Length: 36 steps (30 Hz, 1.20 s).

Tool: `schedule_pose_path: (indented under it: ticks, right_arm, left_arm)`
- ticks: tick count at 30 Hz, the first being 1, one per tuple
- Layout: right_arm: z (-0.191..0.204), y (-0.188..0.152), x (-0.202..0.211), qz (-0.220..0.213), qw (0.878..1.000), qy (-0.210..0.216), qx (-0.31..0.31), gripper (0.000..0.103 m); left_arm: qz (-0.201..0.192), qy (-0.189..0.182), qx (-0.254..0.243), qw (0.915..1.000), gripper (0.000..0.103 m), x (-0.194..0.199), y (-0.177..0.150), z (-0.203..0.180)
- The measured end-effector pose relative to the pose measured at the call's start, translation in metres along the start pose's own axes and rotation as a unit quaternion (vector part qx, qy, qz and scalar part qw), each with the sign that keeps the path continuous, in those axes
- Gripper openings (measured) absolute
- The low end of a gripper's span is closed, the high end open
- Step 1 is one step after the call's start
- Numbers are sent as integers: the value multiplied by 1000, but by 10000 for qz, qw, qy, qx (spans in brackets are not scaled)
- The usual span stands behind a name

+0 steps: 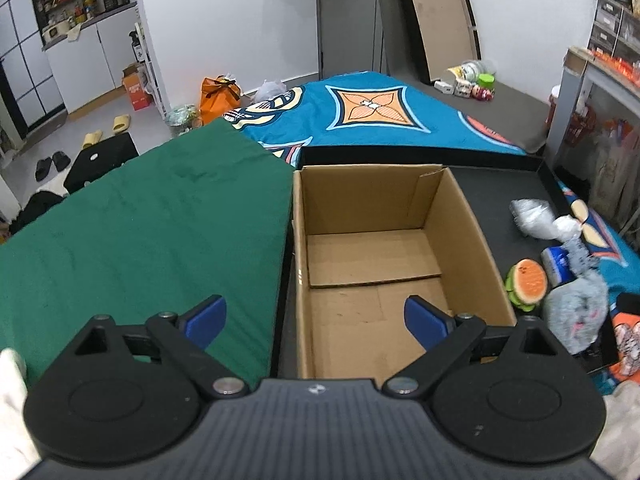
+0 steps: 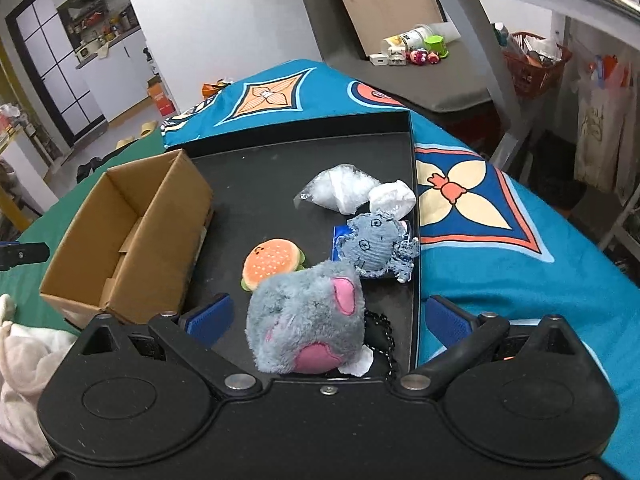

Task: Organize soft objects
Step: 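Reach the right gripper to the grey-pink plush mouse and close on it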

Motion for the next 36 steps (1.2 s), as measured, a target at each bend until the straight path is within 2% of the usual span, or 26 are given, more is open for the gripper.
schedule_pose_path:
  ticks: [5, 9, 17, 19, 21, 24, 26, 31, 36]
  right_arm:
    - [8, -2, -12, 65, 9999, 156, -26, 102]
    - [14, -7, -27, 206, 9996, 201, -31, 98]
    - [24, -23, -49, 491, 9985, 257, 16, 90]
    - [25, -23, -52, 469, 9987, 159, 76, 86]
    - [23, -23, -54, 431, 9990, 80, 50, 70]
    - [18, -22, -54, 392, 9992, 35, -41, 59]
    - [18, -21, -52, 349, 9994, 36, -50, 55]
    - [23, -14, -49, 242, 9997, 62, -9, 47]
    - [28, -5, -43, 122, 9999, 110, 19, 45]
  left_arm:
    - [87, 68, -160, 9998, 90, -16, 0, 5]
    - [241, 74, -175, 9995, 85, -29, -5, 8]
    - [430, 147, -119, 9989, 64, -44, -18, 11]
    - [481, 126, -132, 9987, 60, -46, -20, 11]
    - [524, 93, -101, 9985, 56, -47, -23, 10]
    - [507, 68, 10, 9987, 46, -45, -25, 12]
    - [498, 39, 47, 9987, 33, -45, -27, 11]
    - [475, -58, 80, 9988, 10, -47, -26, 10]
    - [358, -79, 44, 9993, 9, -45, -22, 8]
Point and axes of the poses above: each gripper's, at about its wrist camera, not at the fingertips, and x roughly against the way its jaws point, z to its left, y to its top, the point moved 9 cm from there along -x, roughly the way its jaws point, and after that the axes turned 1 degree about z, right-handed, at the moved point
